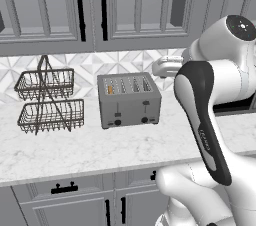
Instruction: Start the toaster. Once the lever pops up, take the bread to the plate on the dining counter.
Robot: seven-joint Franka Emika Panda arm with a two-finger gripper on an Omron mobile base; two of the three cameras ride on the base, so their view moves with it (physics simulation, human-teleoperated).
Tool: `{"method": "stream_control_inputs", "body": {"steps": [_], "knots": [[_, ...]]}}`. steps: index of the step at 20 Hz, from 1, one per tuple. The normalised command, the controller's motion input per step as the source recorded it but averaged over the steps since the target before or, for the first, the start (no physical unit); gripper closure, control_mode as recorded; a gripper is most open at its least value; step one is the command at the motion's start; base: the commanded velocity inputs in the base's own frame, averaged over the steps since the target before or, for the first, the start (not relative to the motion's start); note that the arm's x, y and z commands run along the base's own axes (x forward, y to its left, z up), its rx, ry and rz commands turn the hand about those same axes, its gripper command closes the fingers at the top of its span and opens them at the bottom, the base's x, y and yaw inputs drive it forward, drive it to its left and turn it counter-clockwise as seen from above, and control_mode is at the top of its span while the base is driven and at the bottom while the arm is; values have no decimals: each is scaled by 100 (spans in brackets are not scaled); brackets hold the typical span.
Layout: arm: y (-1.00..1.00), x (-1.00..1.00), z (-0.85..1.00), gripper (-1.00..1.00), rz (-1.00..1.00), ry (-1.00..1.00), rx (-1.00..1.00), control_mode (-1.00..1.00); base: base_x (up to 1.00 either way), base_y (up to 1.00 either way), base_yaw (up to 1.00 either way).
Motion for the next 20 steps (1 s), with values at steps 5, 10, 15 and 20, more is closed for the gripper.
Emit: {"method": "stream_control_inputs", "body": {"steps": [5, 10, 15, 20], "knots": [[0, 0, 0, -100, 0, 0, 0, -100, 0, 0, 0], [0, 0, 0, -100, 0, 0, 0, -100, 0, 0, 0], [0, 0, 0, -100, 0, 0, 0, -100, 0, 0, 0], [0, 0, 0, -100, 0, 0, 0, -100, 0, 0, 0]]}}
